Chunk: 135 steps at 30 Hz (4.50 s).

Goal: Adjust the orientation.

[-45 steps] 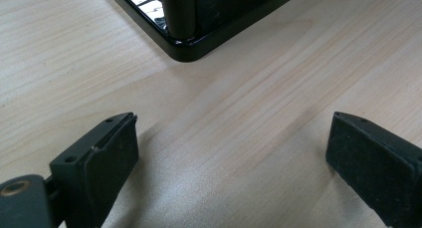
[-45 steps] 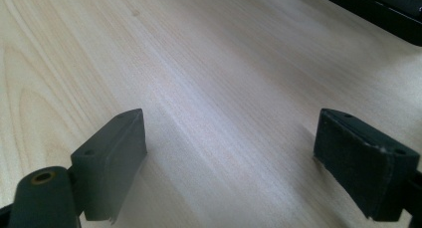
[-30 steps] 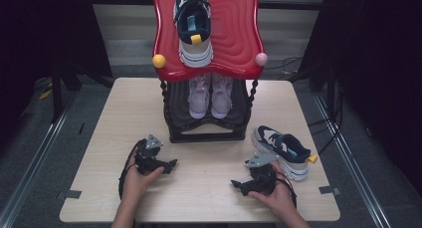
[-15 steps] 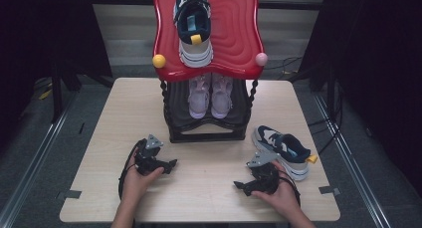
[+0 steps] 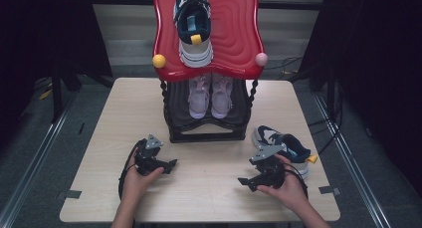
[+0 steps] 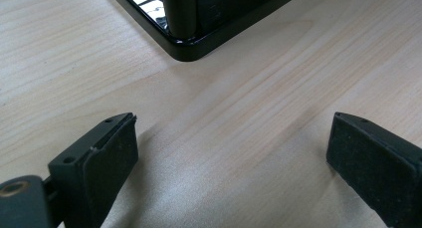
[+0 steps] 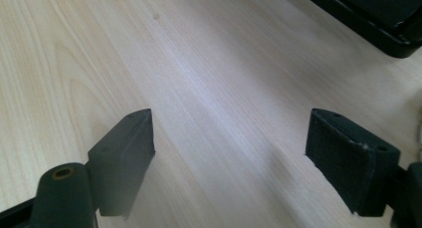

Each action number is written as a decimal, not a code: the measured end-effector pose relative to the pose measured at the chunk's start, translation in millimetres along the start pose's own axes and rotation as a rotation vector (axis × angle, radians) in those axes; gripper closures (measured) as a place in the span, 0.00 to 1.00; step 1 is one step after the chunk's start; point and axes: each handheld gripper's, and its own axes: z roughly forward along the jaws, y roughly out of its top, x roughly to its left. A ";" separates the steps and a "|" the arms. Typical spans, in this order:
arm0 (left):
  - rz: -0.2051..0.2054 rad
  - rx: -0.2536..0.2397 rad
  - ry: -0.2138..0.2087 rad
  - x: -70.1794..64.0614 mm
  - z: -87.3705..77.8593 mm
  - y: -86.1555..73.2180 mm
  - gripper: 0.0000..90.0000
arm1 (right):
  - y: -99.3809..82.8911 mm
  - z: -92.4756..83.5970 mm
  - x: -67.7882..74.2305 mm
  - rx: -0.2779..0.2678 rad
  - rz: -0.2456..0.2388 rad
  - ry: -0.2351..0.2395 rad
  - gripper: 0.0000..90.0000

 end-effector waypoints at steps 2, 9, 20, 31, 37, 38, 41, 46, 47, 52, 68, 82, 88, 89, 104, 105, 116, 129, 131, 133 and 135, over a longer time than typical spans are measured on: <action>0.000 0.000 0.000 0.0 0.0 0.0 0.06 | 3.4 -5.6 -1.5 0.015 -0.013 -0.004 0.21; 0.001 0.000 0.001 0.0 -0.1 0.0 0.06 | 11.8 -23.2 -9.3 0.060 -0.028 0.024 0.25; 0.000 0.000 0.000 -0.1 -0.1 -0.1 0.06 | 23.2 -66.4 -24.7 0.043 -0.014 -0.048 0.29; 0.000 0.000 0.000 -0.1 -0.1 -0.1 0.06 | 14.2 -101.3 -51.9 0.048 0.033 -0.146 0.29; 0.000 0.000 0.000 -0.1 -0.1 -0.1 0.06 | 4.2 -105.3 -64.8 0.064 0.076 -0.174 0.34; 0.000 0.000 0.000 -0.1 -0.1 -0.1 0.06 | 2.1 -102.9 -66.1 0.074 0.081 -0.171 0.36; -0.001 0.000 0.000 -0.1 0.0 -0.1 0.06 | -4.1 -93.0 -69.8 0.103 0.087 -0.171 0.44; 0.000 0.000 0.000 -0.1 -0.1 -0.1 0.06 | -8.4 -86.0 -72.2 0.102 0.090 -0.202 0.66; -0.001 -0.001 0.000 -0.1 0.0 -0.1 0.06 | -8.6 -85.8 -72.4 0.102 0.092 -0.213 0.70; 0.000 0.000 0.000 -0.1 -0.1 -0.1 0.06 | -7.5 -87.3 -77.1 0.072 0.136 -0.226 0.90; 0.000 0.000 0.000 -0.1 -0.1 -0.1 0.06 | 16.5 -71.8 -100.1 -0.038 0.247 -0.400 0.94; 0.000 0.000 0.000 -0.1 -0.1 -0.1 0.06 | 15.2 -61.4 -86.8 -0.045 0.244 -0.299 0.71; 0.004 0.003 -0.001 0.2 -0.3 -0.1 0.06 | 12.0 -79.3 -83.9 -0.047 0.219 -0.314 0.60; 0.004 0.003 -0.001 0.2 -0.3 -0.1 0.06 | 9.1 -80.8 -84.9 -0.044 0.225 -0.302 0.61; -0.002 0.002 -0.001 -0.9 -0.8 -0.8 0.06 | 4.1 -68.5 -64.5 -0.043 0.215 -0.204 0.60; -0.002 -0.002 -0.004 -0.9 -0.6 -0.9 0.06 | 4.6 -67.4 -64.4 -0.036 0.210 -0.209 0.61; -0.001 -0.001 -0.006 -0.8 -0.8 -1.0 0.06 | 13.0 -59.3 -62.8 -0.041 0.199 -0.202 0.85; -0.002 -0.002 -0.006 -1.0 -0.7 -1.0 0.06 | 20.8 -54.2 -58.3 -0.063 0.208 -0.139 0.76; -0.003 -0.002 -0.005 -1.0 -0.7 -1.0 0.06 | 23.7 -54.2 -58.4 -0.033 0.199 -0.124 0.66; -0.003 -0.003 -0.006 -1.0 -0.7 -1.0 0.06 | 24.8 -54.7 -58.1 -0.014 0.181 -0.133 0.63; -0.003 -0.002 -0.006 -1.0 -0.7 -1.0 0.06 | 26.7 -57.9 -59.3 0.004 0.191 -0.115 0.56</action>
